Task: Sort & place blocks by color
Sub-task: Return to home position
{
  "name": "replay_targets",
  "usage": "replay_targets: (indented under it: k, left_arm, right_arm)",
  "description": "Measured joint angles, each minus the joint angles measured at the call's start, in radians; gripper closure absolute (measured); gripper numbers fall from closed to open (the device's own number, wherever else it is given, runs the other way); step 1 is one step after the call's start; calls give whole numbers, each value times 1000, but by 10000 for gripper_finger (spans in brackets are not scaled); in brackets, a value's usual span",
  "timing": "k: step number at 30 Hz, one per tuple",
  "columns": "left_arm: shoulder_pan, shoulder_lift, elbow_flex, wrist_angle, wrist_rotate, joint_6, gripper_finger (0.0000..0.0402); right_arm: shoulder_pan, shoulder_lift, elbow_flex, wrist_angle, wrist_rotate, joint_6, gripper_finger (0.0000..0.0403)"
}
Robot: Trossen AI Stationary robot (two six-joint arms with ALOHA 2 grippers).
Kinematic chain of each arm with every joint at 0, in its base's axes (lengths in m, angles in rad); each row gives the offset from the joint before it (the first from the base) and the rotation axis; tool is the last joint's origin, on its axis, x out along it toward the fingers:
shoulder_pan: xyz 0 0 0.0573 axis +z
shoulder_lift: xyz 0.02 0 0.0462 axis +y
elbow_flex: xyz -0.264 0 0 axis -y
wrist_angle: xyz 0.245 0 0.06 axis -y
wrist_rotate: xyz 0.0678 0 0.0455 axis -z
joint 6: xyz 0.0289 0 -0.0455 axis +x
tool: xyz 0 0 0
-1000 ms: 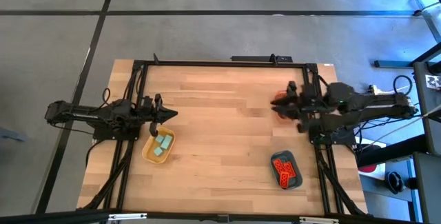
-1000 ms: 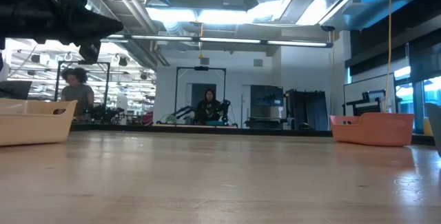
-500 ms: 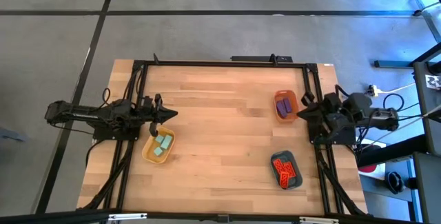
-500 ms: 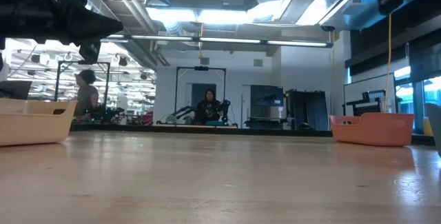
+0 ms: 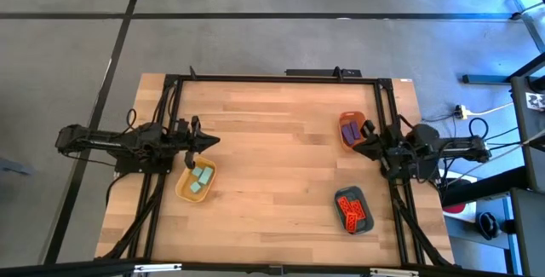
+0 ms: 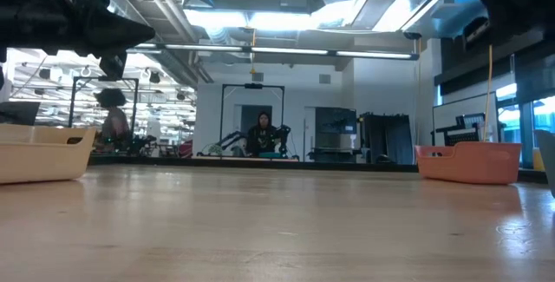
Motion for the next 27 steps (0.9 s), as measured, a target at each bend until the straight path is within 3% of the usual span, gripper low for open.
replay_targets:
  k: [3,8,14,27]
  left_arm:
    - [0,0,0,0,0,0,401]
    - [0,0,0,-1,0,0,401]
    - [0,0,0,-1,0,0,401]
    - [0,0,0,-1,0,0,401]
  right_arm:
    - [0,-1,-63,106,27,-57,402]
    - [0,2,-64,-12,109,-114,402]
    - [0,3,-64,-171,111,-166,395]
    - [0,12,-64,-165,105,-167,389]
